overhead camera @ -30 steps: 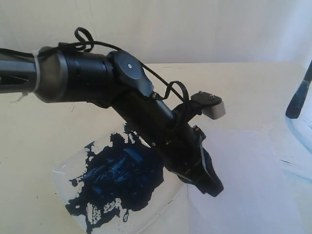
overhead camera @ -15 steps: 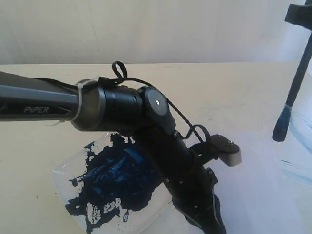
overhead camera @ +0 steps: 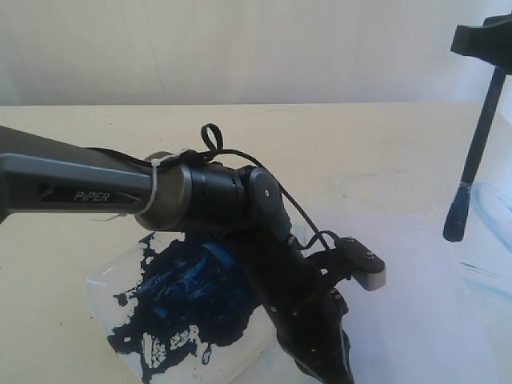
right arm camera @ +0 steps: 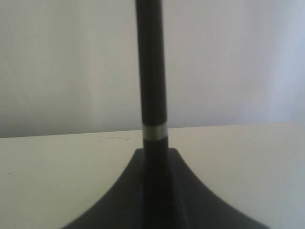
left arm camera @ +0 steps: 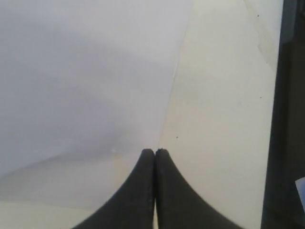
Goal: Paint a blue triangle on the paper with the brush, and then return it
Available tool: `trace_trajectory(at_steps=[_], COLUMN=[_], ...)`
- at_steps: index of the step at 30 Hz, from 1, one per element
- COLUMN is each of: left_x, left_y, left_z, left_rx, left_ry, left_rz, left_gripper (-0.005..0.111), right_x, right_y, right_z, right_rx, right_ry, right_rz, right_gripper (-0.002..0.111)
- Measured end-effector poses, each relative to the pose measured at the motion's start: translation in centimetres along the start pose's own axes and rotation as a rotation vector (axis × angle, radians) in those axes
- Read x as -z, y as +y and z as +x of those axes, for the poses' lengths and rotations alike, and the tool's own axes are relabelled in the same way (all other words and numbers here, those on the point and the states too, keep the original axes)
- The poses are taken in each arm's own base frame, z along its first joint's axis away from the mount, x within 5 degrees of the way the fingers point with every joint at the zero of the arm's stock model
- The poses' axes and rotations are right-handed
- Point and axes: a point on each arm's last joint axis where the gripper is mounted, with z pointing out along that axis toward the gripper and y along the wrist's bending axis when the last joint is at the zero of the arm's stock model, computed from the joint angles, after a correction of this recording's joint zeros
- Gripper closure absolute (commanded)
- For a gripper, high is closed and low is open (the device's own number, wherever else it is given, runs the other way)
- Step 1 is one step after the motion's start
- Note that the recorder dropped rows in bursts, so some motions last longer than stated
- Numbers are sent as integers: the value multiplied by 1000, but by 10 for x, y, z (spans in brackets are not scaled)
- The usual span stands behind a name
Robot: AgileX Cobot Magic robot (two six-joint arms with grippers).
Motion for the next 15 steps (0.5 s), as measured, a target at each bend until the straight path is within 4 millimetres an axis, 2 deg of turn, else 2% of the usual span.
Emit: trace_trajectory(at_steps=[15], left_x=[-8], left_y=[10], left_z=[5], left_rx=[19], left_ry=[32], left_rz=[-52], left_gripper=[107], right_x=[0], right_y=[0], right_z=[0], right_rx=[0], right_ry=[0], right_rz=[-2], right_gripper=[108])
